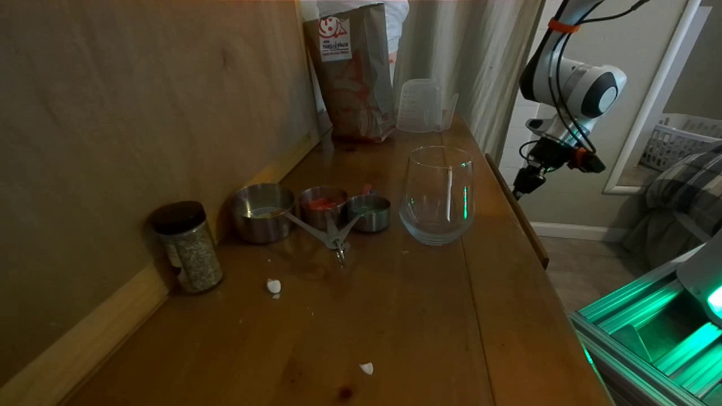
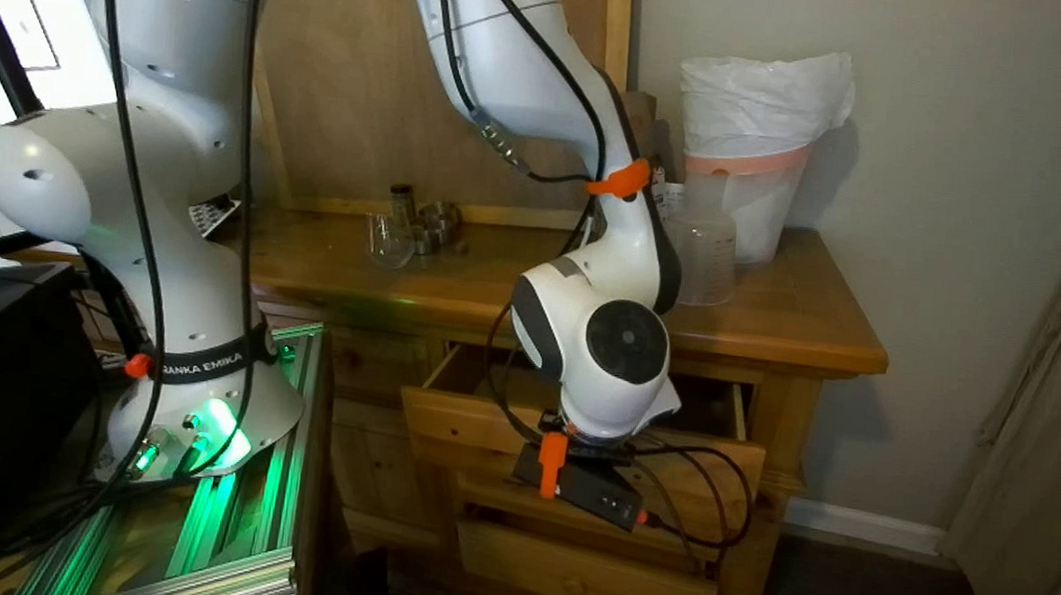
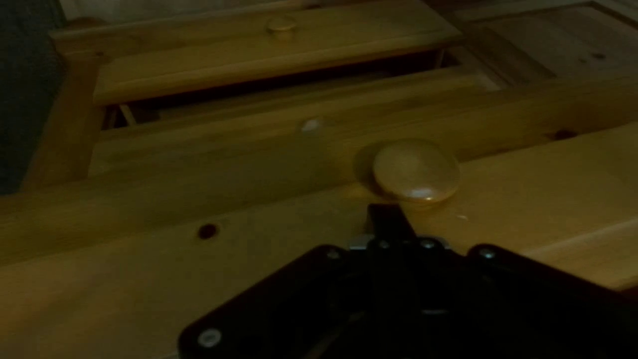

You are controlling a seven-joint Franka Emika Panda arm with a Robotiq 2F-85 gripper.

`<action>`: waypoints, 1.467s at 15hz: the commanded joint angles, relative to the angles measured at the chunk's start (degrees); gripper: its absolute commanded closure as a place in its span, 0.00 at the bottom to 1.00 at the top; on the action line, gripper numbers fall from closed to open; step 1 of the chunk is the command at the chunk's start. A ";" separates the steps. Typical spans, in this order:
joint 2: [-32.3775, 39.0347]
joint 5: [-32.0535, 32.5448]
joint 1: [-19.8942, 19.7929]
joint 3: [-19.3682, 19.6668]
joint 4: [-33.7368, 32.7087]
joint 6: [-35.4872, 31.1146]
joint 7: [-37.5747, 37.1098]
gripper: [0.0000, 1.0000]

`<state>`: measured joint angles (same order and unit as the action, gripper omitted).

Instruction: Pull open the top drawer

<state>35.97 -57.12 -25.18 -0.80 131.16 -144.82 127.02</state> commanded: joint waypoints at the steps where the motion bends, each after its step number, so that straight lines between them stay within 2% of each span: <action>1: 2.40 -6.37 -2.02 -1.38 -3.32 7.80 4.82 0.97; 7: 6.74 -14.40 0.96 0.34 -7.42 17.18 6.47 0.97; 15: 14.34 -23.53 6.15 1.45 -13.60 23.67 6.77 0.98; 18: 16.34 -25.30 7.81 2.33 -15.75 25.91 6.68 0.97; 22: 14.87 -25.25 8.45 4.69 -15.31 27.33 6.99 0.96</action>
<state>49.80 -79.96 -18.71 2.23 117.62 -118.50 132.93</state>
